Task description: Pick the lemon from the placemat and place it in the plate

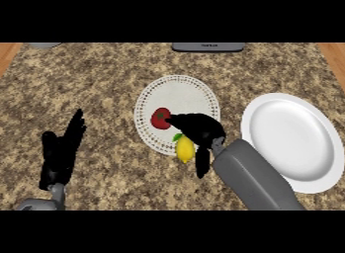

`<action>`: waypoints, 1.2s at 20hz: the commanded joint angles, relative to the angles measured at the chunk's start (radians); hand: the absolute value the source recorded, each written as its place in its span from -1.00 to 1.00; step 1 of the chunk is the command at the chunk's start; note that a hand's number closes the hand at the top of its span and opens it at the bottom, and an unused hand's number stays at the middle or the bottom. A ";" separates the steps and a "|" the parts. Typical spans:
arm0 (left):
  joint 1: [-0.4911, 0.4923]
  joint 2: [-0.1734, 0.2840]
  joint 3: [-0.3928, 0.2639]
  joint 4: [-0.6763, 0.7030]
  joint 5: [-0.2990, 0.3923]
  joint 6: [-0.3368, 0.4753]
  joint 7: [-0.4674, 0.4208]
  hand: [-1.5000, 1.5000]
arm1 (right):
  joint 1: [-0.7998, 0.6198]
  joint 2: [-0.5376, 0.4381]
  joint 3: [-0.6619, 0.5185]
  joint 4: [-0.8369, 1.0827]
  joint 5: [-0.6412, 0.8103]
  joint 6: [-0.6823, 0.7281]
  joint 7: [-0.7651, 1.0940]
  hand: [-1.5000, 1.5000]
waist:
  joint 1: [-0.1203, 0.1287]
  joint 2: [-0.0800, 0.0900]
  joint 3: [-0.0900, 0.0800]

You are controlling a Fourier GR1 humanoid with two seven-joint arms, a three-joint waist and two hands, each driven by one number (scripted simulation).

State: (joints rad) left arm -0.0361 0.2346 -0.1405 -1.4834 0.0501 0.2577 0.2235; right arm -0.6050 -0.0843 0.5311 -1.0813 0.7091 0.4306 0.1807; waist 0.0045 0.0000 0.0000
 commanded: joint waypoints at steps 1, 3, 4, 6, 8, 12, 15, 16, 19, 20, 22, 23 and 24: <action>-0.017 -0.029 0.029 0.073 -0.013 -0.027 -0.073 0.00 | -0.020 0.030 -0.052 0.114 0.057 -0.031 -0.086 -1.00 | 0.001 0.001 0.000; -0.059 -0.033 0.041 0.063 -0.036 -0.009 0.008 0.00 | 0.036 0.019 -0.041 0.050 0.089 -0.009 -0.073 -1.00 | -0.003 0.000 0.000; 0.041 -0.024 0.026 0.003 -0.016 -0.037 -0.028 0.00 | 0.018 0.081 0.009 0.102 0.065 -0.091 -0.013 -1.00 | 0.005 0.001 0.000; 0.041 -0.012 0.034 -0.074 -0.026 -0.043 0.055 0.00 | 0.027 0.037 -0.056 0.092 0.114 -0.024 -0.097 -1.00 | 0.001 -0.001 0.000; 0.035 -0.064 -0.001 -0.035 -0.071 0.004 0.026 0.00 | -0.103 0.082 -0.095 0.271 0.105 -0.064 -0.123 -1.00 | 0.009 0.002 0.000; -0.003 -0.058 0.034 0.024 -0.071 -0.032 -0.003 0.00 | -0.040 0.083 -0.050 0.203 0.186 -0.057 -0.146 1.00 | 0.002 0.001 0.000; -0.016 -0.066 0.043 0.008 -0.072 -0.036 0.028 0.00 | -0.083 0.037 -0.111 0.287 0.207 -0.134 -0.284 1.00 | 0.004 0.002 0.000; 0.036 -0.047 0.055 -0.023 -0.047 -0.073 0.008 0.00 | -0.099 0.081 -0.107 0.316 0.223 -0.142 -0.271 1.00 | 0.007 0.002 0.000; -0.005 -0.043 0.084 -0.030 -0.033 -0.082 0.056 0.00 | -0.059 0.038 -0.105 0.314 0.241 -0.205 -0.314 1.00 | 0.003 0.001 0.000; 0.013 -0.053 0.076 -0.023 -0.056 -0.085 0.017 0.00 | -0.014 0.066 -0.081 0.206 0.269 -0.167 -0.246 1.00 | -0.001 0.000 0.000; 0.019 -0.100 0.044 0.060 -0.093 -0.049 -0.053 0.00 | 0.004 0.065 -0.116 0.217 0.268 -0.254 -0.216 1.00 | -0.004 0.000 0.000; 0.035 -0.061 0.084 0.036 -0.068 -0.061 -0.055 0.00 | 0.056 0.083 -0.113 0.147 0.264 -0.273 -0.113 1.00 | -0.010 -0.003 0.000; 0.049 -0.084 0.041 -0.007 -0.084 -0.050 -0.006 0.00 | 0.027 0.070 -0.181 0.198 0.238 -0.296 -0.111 1.00 | -0.005 -0.001 0.000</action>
State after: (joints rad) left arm -0.0080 0.1639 -0.0838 -1.4778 -0.0205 0.2000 0.2095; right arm -0.6145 -0.0193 0.4112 -0.8785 0.9484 0.2016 -0.0118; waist 0.0027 -0.0052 0.0001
